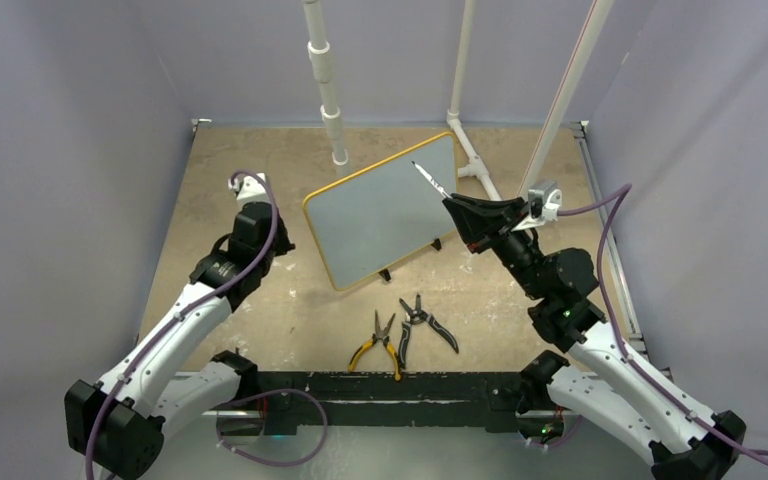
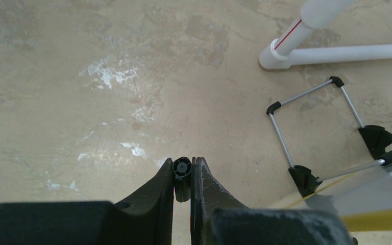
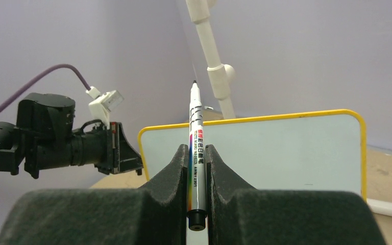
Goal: Write a sentence on the whiteboard
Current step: Place the pen cap at the center of the board.
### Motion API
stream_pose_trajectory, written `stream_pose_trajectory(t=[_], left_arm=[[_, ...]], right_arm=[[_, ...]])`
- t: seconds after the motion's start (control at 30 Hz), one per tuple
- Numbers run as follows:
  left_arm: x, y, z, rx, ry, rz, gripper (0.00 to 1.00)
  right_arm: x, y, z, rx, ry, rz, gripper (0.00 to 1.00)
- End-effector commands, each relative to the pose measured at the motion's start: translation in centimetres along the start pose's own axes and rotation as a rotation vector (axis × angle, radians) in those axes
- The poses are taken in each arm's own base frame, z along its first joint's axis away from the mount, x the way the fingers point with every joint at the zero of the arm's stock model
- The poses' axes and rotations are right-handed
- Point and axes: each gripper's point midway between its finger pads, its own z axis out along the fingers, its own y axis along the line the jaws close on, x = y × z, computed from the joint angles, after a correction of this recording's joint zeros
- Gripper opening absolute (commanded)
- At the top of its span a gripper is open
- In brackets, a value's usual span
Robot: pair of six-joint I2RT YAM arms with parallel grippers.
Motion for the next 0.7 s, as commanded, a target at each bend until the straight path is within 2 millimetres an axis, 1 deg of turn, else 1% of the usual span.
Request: stream_pose_trajectory(t=[0.0, 0.07, 0.17, 0.27, 0.4, 0.47, 0.57, 0.67], left_arm=[[3.7, -0.1, 0.9, 0.001, 0.116, -0.061, 0.00], [5.3, -0.3, 1.2, 0.010, 0.153, -0.091, 0.00], [7.1, -0.2, 1.7, 0.005, 0.187, -0.132, 0.00], [9.0, 0.5, 2.1, -0.036, 0.213, -0.178, 0.00], [11.3, 1.2, 2.4, -0.050, 0.230, -0.236, 0.00], [12.8, 1.6, 2.4, -0.061, 0.257, -0.246, 0.00], [14.1, 1.9, 2.4, -0.070, 0.280, -0.259, 0.02], [14.9, 2.1, 2.3, -0.071, 0.290, -0.277, 0.08]], right_arm=[[-1.4, -0.1, 0.3, 0.011, -0.049, -0.027, 0.00], [-1.4, -0.2, 0.2, 0.015, -0.057, -0.009, 0.00], [-1.2, -0.2, 0.0, 0.012, -0.065, 0.003, 0.00], [-1.0, -0.2, -0.2, 0.012, -0.065, 0.017, 0.00], [-1.3, 0.0, -0.6, 0.009, -0.071, 0.035, 0.00], [-1.5, 0.1, -0.8, 0.008, -0.074, 0.038, 0.00], [-1.3, -0.1, -1.1, 0.022, -0.068, 0.043, 0.00], [-1.0, -0.2, -1.2, 0.028, -0.050, 0.045, 0.00]])
